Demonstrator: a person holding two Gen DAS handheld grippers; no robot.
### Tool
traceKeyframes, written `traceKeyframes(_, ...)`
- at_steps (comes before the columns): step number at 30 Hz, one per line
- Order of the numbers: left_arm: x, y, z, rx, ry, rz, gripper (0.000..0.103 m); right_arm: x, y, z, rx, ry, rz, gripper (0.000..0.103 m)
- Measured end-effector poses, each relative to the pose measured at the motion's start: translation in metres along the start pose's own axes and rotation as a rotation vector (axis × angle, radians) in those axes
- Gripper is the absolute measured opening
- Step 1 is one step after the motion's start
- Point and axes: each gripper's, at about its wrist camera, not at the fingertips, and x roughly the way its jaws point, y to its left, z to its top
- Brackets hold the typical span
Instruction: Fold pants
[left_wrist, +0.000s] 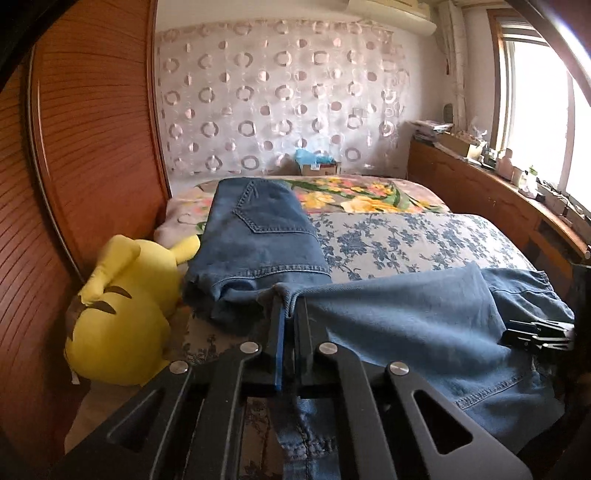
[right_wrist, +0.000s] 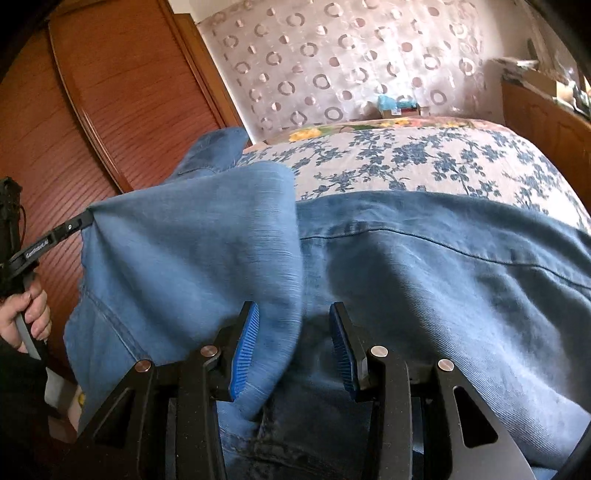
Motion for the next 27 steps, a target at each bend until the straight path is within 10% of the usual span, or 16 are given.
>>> traceKeyframes(13,-0.027,-0.026,-0.017,0.002,-0.027,-0.071,0.076,0.003,0.012,-0.003,-0.045,0.000,-0.069,0.041)
traceKeyframes(27,-0.044,-0.100,-0.026,0.089,-0.041,-0.148,0.078,-0.059,-0.009,-0.011,-0.047,-0.100,-0.087,0.041)
